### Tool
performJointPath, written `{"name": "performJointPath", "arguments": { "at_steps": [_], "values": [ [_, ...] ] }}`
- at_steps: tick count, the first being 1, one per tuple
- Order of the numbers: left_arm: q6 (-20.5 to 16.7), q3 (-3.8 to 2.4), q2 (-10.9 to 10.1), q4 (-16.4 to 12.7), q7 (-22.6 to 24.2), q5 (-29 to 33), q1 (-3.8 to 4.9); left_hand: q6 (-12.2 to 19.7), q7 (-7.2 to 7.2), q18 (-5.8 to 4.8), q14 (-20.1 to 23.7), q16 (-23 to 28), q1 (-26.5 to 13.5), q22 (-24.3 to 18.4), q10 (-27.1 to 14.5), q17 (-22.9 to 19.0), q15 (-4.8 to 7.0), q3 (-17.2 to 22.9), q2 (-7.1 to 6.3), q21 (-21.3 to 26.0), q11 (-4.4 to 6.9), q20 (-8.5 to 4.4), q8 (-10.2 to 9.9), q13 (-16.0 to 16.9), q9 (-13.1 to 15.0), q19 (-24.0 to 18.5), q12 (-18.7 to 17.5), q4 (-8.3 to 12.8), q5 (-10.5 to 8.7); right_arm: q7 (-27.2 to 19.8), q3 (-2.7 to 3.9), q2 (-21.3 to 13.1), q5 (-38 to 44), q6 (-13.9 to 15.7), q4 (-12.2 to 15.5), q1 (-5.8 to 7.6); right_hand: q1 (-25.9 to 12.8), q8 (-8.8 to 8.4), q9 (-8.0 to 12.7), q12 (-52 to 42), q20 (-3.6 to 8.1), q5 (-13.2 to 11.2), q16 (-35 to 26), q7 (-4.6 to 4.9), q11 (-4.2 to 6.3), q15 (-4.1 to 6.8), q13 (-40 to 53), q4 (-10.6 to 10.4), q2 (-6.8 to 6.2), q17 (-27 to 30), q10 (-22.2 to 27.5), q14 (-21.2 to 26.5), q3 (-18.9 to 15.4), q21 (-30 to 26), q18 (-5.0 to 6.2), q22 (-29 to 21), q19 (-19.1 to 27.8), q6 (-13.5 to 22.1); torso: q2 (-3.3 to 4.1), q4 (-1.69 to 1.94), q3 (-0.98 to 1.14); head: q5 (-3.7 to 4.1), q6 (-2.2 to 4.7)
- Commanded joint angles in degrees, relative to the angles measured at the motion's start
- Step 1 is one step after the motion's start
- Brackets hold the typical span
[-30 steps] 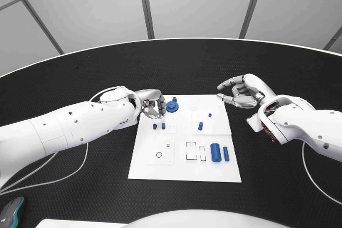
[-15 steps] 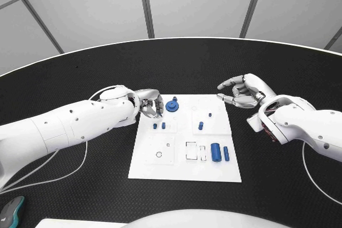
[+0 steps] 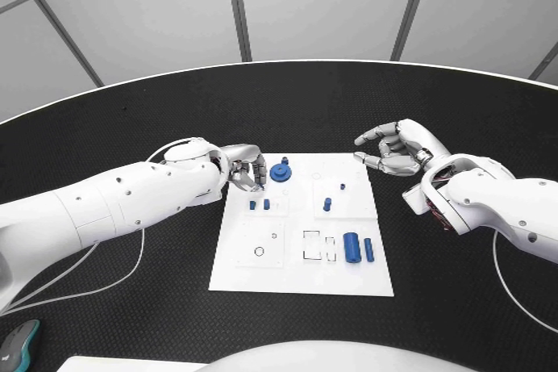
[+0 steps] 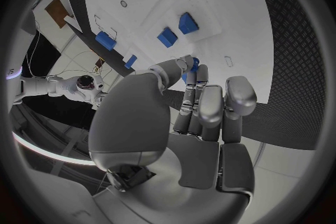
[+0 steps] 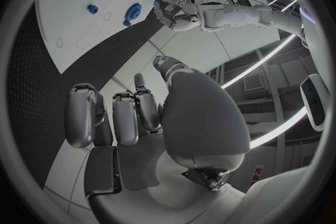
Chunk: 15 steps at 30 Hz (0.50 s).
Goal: Assemble the parts on the task board
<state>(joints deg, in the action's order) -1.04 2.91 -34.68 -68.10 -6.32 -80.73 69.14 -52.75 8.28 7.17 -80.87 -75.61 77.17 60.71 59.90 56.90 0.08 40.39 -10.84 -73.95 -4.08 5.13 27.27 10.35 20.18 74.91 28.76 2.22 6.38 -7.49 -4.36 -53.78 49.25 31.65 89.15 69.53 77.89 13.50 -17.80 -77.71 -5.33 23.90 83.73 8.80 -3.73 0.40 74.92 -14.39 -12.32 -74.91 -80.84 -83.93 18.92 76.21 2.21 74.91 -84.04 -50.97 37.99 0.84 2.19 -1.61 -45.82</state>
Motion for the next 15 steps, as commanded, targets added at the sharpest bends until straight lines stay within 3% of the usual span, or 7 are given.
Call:
{"name": "performJointPath", "arguments": {
  "at_steps": [1, 15],
  "values": [
    [0.16, 0.0, 0.21, 0.0, 0.08, 0.0, 0.0, -0.5, 0.0, -0.97, 0.08, 0.37, 0.09, 0.03, 0.32, -0.05, 0.16, 0.03, -0.03, -0.3, 0.0, -0.1, -0.34, -0.06, -0.09, 0.46, -0.39, 0.28, -0.21, 0.0, 0.0, 0.0, 0.0, 0.0, 0.02, 0.0, 0.06, 0.21, 0.08, -0.2, 0.45, 0.3, -0.05, 0.03, 0.03, 0.41, 3.91, 0.06, -0.3, -6.64, -0.17, -3.92, 0.38, -0.04, 0.9, 5.42, -1.27, -0.13, -0.01, -0.05, 0.01, 0.0, -0.01],
    [1.13, 0.01, 1.51, 1.2, 0.01, -0.18, -0.01, -0.55, 0.01, -0.97, 0.13, 0.46, 0.12, 0.04, 0.39, -0.29, 0.16, 0.03, 0.02, -0.31, 0.0, -0.1, -0.39, -0.07, -0.09, 0.46, -0.46, 0.3, -0.22, 0.0, 0.0, 0.0, 0.0, 0.01, 0.12, 0.0, 0.1, 0.23, 0.09, -0.24, 0.46, 0.31, -0.05, 0.03, 0.03, 0.42, 3.94, 0.1, -0.31, -6.65, -0.2, -3.92, 0.45, -0.15, 0.93, 5.35, -1.25, -0.11, -0.04, 0.01, -0.02, 0.06, 0.05]
  ]
}}
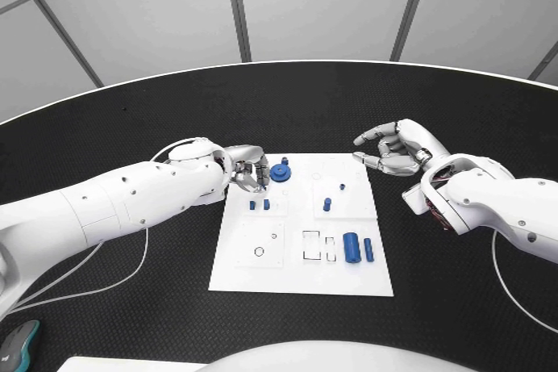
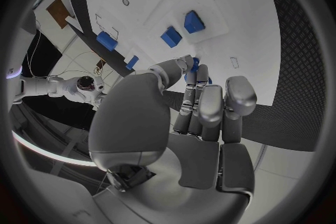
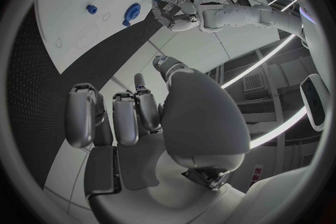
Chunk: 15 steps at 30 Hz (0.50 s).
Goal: Assemble the parts on the task board
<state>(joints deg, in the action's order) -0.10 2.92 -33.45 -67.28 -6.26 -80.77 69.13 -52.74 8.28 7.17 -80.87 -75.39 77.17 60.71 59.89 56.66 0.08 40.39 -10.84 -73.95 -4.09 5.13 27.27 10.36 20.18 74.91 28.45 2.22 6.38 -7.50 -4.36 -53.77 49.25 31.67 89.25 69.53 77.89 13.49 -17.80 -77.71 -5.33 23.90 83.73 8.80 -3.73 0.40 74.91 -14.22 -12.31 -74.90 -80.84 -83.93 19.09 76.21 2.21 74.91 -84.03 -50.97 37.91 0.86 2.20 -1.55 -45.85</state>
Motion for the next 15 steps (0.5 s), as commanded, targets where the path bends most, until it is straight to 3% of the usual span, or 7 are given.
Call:
{"name": "performJointPath", "arguments": {
  "at_steps": [1, 15],
  "values": [
    [0.31, 0.0, 0.41, 0.56, -0.07, -0.28, -0.01, -0.59, 0.02, -0.97, 0.17, 0.3, 0.16, 0.03, 0.43, -0.23, 0.16, 0.04, 0.05, -0.3, 0.0, -0.11, -0.42, -0.07, -0.1, 0.44, -0.19, 0.34, -0.23, 0.02, 0.0, -0.01, 0.0, -0.01, 0.03, 0.0, 0.1, 0.23, 0.09, -0.24, 0.46, 0.31, -0.05, 0.03, 0.03, 0.42, 3.95, -0.06, -0.31, -6.66, -0.2, -3.92, 0.29, -0.15, 0.92, 5.36, -1.25, -0.11, 0.05, -0.04, -0.01, -0.02, 0.06],
    [1.3, 0.01, 1.11, 1.5, -0.74, -1.24, -0.02, -0.6, 0.02, -0.93, 0.17, 0.3, 0.18, -0.12, 0.45, -0.22, 0.16, 0.05, 0.06, -0.22, 0.0, -0.11, -0.45, -0.07, -0.11, 0.36, -0.23, 0.36, -0.23, 0.05, 0.0, -0.1, 0.0, 0.02, 0.09, 0.0, 0.1, 0.23, 0.09, -0.24, 0.46, 0.31, -0.05, 0.03, 0.03, 0.42, 3.95, -0.06, -0.31, -6.66, -0.2, -3.92, 0.29, -0.15, 0.92, 5.36, -1.25, -0.11, 0.02, 0.02, -0.01, 0.12, -0.17]
  ]
}}
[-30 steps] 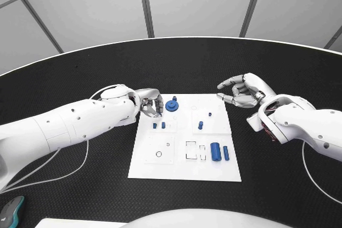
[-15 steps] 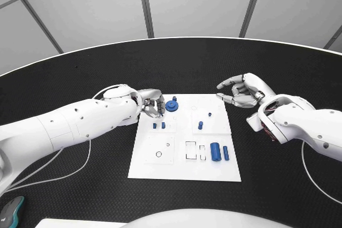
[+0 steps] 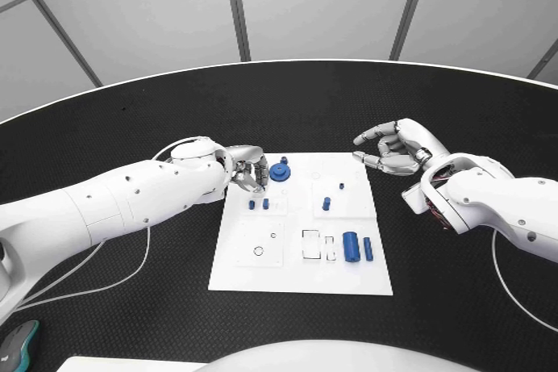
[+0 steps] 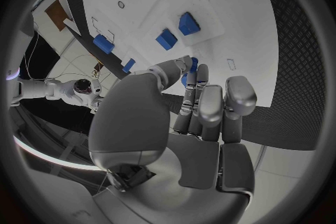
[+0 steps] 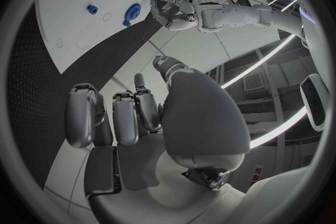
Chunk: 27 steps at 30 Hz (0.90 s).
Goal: Assemble the parts on the task board
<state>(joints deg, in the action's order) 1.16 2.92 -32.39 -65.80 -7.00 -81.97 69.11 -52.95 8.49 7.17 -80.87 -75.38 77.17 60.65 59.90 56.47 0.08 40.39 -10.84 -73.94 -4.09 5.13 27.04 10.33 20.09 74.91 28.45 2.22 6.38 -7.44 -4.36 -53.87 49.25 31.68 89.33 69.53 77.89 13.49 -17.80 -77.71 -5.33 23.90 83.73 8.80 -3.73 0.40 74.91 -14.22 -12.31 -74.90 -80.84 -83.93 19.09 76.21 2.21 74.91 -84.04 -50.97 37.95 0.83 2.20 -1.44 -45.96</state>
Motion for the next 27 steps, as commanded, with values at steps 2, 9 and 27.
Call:
{"name": "performJointPath", "arguments": {
  "at_steps": [2, 9, 27],
  "values": [
    [0.04, 0.0, 0.09, 0.05, 0.02, -0.07, 0.0, -0.39, -0.18, -0.94, 0.16, 0.3, 0.18, -0.06, 0.45, -0.04, 0.16, 0.05, 0.06, -0.23, 0.0, -0.11, -0.22, -0.05, -0.02, 0.36, -0.23, 0.36, -0.23, -0.01, 0.0, -0.02, 0.0, 0.01, 0.02, 0.0, 0.1, 0.23, 0.09, -0.25, 0.46, 0.31, -0.05, 0.03, 0.03, 0.42, 3.95, -0.06, -0.31, -6.66, -0.2, -3.92, 0.29, -0.15, 0.92, 5.36, -1.25, -0.11, -0.01, 0.04, -0.01, 0.01, -0.06],
    [0.27, 0.0, 0.34, 0.16, 0.23, -0.1, -0.01, -0.43, -0.18, -0.96, 0.19, 0.33, 0.22, 0.04, 0.48, -0.15, 0.16, 0.06, 0.11, -0.28, -0.01, -0.12, -0.26, -0.06, -0.03, 0.4, -0.3, 0.39, -0.23, -0.01, 0.0, -0.03, 0.0, -0.01, 0.06, 0.0, 0.1, 0.23, 0.09, -0.25, 0.46, 0.31, -0.05, 0.03, 0.03, 0.42, 3.95, -0.06, -0.31, -6.66, -0.2, -3.92, 0.29, -0.15, 0.92, 5.36, -1.25, -0.11, -0.02, 0.0, -0.01, 0.0, -0.07],
    [1.38, 0.01, 0.59, 0.7, 0.71, -0.1, -0.02, 1.01, 0.41, -0.79, -0.52, -1.4, 0.06, -0.77, -0.4, 3.04, -0.37, -0.2, -0.31, 0.14, -0.68, 0.2, -2.1, -0.42, -0.6, -0.25, -2.08, 0.71, -0.25, 0.01, 0.0, -0.06, 0.0, 0.01, 0.1, 0.0, 0.13, 0.25, 0.11, -0.16, 0.46, 0.3, -0.15, 0.03, 0.03, 0.42, 3.87, -0.01, -0.33, -6.56, -0.13, -3.9, 0.36, -0.22, 0.94, 5.33, -1.24, -0.09, -0.05, 0.01, -0.03, 0.07, -0.15]
  ]
}}
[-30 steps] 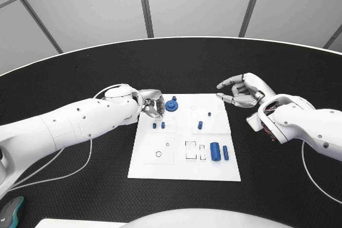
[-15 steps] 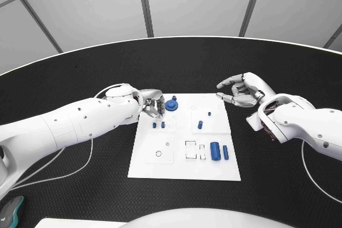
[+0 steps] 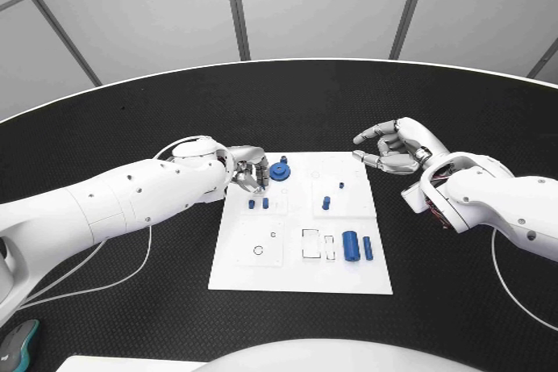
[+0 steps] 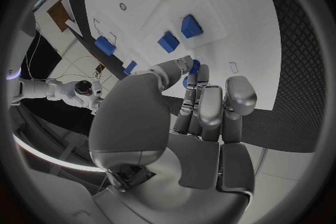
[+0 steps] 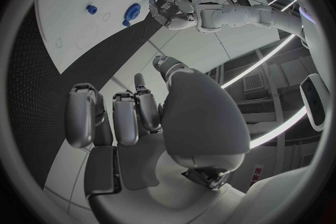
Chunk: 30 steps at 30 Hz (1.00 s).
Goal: Assemble the parts on the task board
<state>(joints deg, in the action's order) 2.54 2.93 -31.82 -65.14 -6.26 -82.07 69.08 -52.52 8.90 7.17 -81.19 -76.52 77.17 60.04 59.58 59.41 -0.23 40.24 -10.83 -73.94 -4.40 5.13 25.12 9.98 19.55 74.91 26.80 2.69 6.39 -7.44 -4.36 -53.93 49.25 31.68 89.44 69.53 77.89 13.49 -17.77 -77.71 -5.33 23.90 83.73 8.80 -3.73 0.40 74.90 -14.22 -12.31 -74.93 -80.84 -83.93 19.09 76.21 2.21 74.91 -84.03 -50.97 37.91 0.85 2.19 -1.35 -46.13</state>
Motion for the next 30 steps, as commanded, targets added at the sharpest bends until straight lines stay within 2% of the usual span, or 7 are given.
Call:
{"name": "performJointPath", "arguments": {
  "at_steps": [1, 7, 10, 17, 19, 23, 30],
  "values": [
    [-0.01, 0.0, 0.03, 0.06, -0.03, 0.0, 0.0, 0.58, 0.0, -0.79, -0.21, -0.27, 0.06, -0.17, -0.08, 0.1, -0.06, -0.05, -0.32, 0.13, -0.36, 0.2, -0.18, -0.06, -0.06, -0.25, -0.42, 0.24, -0.26, 0.0, 0.0, 0.01, 0.0, 0.01, -0.01, 0.0, 0.13, 0.25, 0.08, -0.16, 0.46, 0.3, -0.15, 0.03, 0.03, 0.42, 3.87, -0.01, -0.33, -6.53, -0.13, -3.9, 0.36, -0.22, 0.93, 5.33, -1.24, -0.09, -0.02, -0.01, -0.02, -0.03, -0.02],
    [0.09, 0.0, 0.06, 0.2, -0.16, 0.0, 0.0, 1.46, 0.29, -0.7, 0.01, -0.34, -0.02, -0.53, -0.47, -0.09, -0.33, -0.01, -0.4, 0.34, -0.67, 0.43, -1.19, -0.22, -0.38, -0.57, -1.25, 0.3, -0.24, -0.03, 0.0, 0.04, 0.0, 0.04, -0.05, 0.0, 0.13, 0.25, 0.08, -0.16, 0.46, 0.3, -0.15, 0.03, 0.03, 0.42, 3.87, -0.01, -0.33, -6.53, -0.13, -3.9, 0.36, -0.22, 0.93, 5.33, -1.24, -0.09, -0.03, -0.01, 0.01, -0.04, -0.04],
    [0.16, 0.0, 0.06, 0.24, -0.2, 0.0, 0.0, 2.5, 0.64, -0.63, 0.37, -0.24, -0.23, -0.82, -1.52, -0.84, -0.74, 0.22, -0.61, 0.49, -1.16, 0.79, -2.59, -0.65, -0.81, -0.87, -2.76, 0.29, -0.21, -0.04, 0.0, 0.05, 0.0, 0.05, -0.07, 0.0, 0.13, 0.25, 0.08, -0.16, 0.46, 0.3, -0.15, 0.03, 0.03, 0.42, 3.87, -0.01, -0.33, -6.53, -0.13, -3.9, 0.36, -0.22, 0.93, 5.33, -1.24, -0.09, -0.02, 0.02, 0.01, -0.01, -0.05],
    [0.2, 0.0, 0.0, 0.33, -0.37, 0.01, -0.01, 3.56, 0.95, -0.54, 0.77, -0.09, -0.5, -1.18, -2.66, -1.84, -1.16, 0.46, -1.06, 0.66, -1.66, 1.21, -4.08, -1.18, -1.22, -1.19, -4.44, 0.28, -0.23, -0.05, 0.0, 0.07, 0.0, 0.1, -0.11, 0.0, 0.12, 0.25, 0.09, -0.06, 0.46, 0.3, -0.19, 0.03, 0.03, 0.42, 3.78, 0.0, -0.35, -6.48, -0.05, -3.89, 0.37, -0.31, 0.95, 5.27, -1.22, -0.07, 0.01, 0.01, 0.01, 0.0, -0.1],
    [0.12, 0.0, -0.04, 0.37, -0.45, 0.01, -0.01, 4.29, 1.07, -0.48, 0.97, 0.0, -0.62, -1.41, -3.14, -2.33, -1.33, 0.5, -1.33, 0.79, -1.84, 1.37, -4.81, -1.39, -1.42, -1.37, -5.09, 0.29, -0.23, -0.03, 0.0, 0.07, 0.0, 0.16, -0.11, 0.0, 0.12, 0.24, 0.1, 0.16, 0.46, 0.3, -0.27, 0.04, 0.02, 0.42, 3.58, 0.0, -0.38, -6.37, 0.11, -3.86, 0.37, -0.55, 1.01, 5.1, -1.14, -0.05, 0.0, -0.01, 0.01, -0.07, 0.07],
    [0.16, 0.0, -0.09, 0.44, -0.57, 0.01, -0.01, 6.02, 1.18, -0.42, 1.15, 0.0, -0.67, -1.64, -3.45, -2.72, -1.43, 0.41, -1.81, 0.91, -1.9, 1.55, -6.08, -1.57, -1.77, -1.57, -5.72, 0.4, -0.28, -0.02, 0.0, 0.05, 0.0, 0.23, -0.14, 0.0, 0.11, 0.22, 0.11, 0.51, 0.46, 0.29, -0.41, 0.05, 0.01, 0.42, 3.26, 0.01, -0.43, -6.19, 0.39, -3.81, 0.36, -0.9, 1.08, 4.87, -1.02, 0.0, -0.02, -0.03, 0.0, -0.05, -0.05],
    [0.14, 0.0, -0.36, 0.41, -0.72, 0.01, -0.01, 6.57, 1.24, -0.38, 1.24, 0.0, -0.88, -1.8, -3.7, -2.92, -1.47, 0.13, -2.07, 1.01, -1.95, 1.58, -6.48, -1.64, -1.84, -1.68, -6.01, 0.32, -0.33, 0.05, 0.0, 0.05, 0.0, 0.19, -0.28, 0.0, 0.11, 0.18, 0.16, 2.88, 0.45, 0.31, -1.07, 0.08, -0.01, 0.39, 1.17, 0.02, -0.51, -5.41, 2.23, -3.56, 0.49, -2.04, 1.32, 4.11, -0.61, 0.2, -0.05, 0.01, -0.01, -0.07, -0.09]
  ]
}}
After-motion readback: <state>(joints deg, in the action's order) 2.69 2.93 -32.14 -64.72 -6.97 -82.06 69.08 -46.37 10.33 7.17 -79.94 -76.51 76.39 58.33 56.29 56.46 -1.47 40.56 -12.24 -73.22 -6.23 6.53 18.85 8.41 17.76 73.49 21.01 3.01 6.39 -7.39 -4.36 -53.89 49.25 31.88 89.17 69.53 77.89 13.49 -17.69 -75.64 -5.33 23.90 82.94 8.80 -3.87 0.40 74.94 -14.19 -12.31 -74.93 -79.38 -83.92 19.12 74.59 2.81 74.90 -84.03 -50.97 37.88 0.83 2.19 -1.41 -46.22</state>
